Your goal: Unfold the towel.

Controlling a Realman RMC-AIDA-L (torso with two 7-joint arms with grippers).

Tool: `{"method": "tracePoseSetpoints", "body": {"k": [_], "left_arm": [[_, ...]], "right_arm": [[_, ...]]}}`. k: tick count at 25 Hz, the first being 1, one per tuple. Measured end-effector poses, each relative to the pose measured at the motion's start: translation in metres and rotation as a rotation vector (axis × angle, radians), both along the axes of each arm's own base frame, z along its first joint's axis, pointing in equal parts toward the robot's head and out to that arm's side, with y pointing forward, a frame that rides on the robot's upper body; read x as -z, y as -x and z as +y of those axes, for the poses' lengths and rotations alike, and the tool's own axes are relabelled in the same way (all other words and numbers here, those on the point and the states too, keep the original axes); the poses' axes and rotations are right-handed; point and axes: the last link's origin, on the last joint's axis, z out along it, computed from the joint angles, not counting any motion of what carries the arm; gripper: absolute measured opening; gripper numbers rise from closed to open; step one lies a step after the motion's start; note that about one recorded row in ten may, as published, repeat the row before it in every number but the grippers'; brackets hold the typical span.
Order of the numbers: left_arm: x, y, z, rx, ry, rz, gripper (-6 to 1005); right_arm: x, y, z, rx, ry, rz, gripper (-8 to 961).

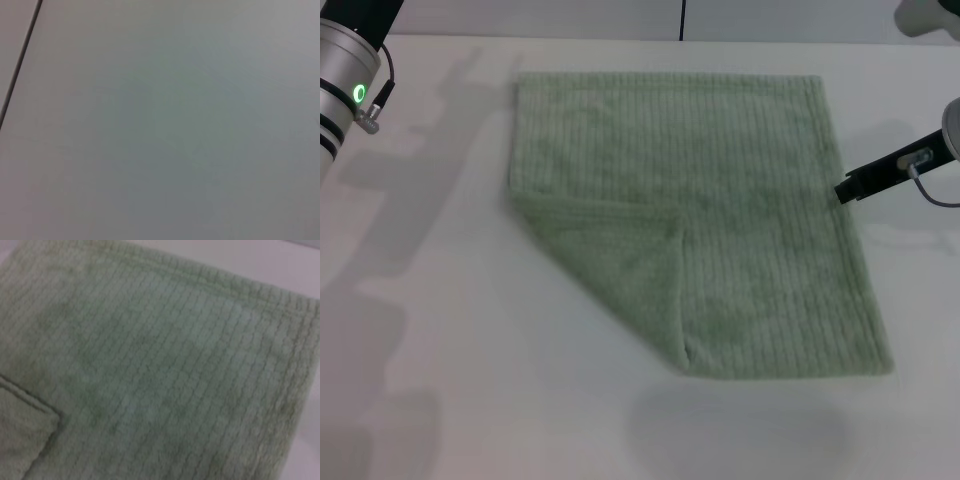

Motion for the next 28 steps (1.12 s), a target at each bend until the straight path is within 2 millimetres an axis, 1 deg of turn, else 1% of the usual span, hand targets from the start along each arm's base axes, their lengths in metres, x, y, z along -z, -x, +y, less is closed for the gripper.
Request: {"method": "tracePoseSetpoints", "body": {"k": [5, 11, 15, 20, 28], "left_arm": [[0.001, 0.000, 0.000, 0.001, 0.001, 0.000, 580], [0.001, -0.001, 0.000, 0.003, 0.002, -0.001, 576], [0.002, -0.003, 0.001, 0.006, 0.003, -0.001, 574], [0.002, -0.004, 0.001, 0.008, 0.003, -0.002, 571], [0.003, -0.005, 0.001, 0.010, 0.004, -0.004, 566]], "right_arm": [[0.004, -0.002, 0.003, 0.023, 0.042, -0.012, 55], [0.004, -0.006, 0.009, 0.038, 0.048, -0.031, 55], [0.008, -0.009, 0.011, 0.037, 0.062, -0.033, 55], [0.013, -0.009, 0.013, 0.029, 0.084, -0.042, 55], [0.019, -0.015, 0.013, 0.034, 0.104, -0.056, 56]]}}
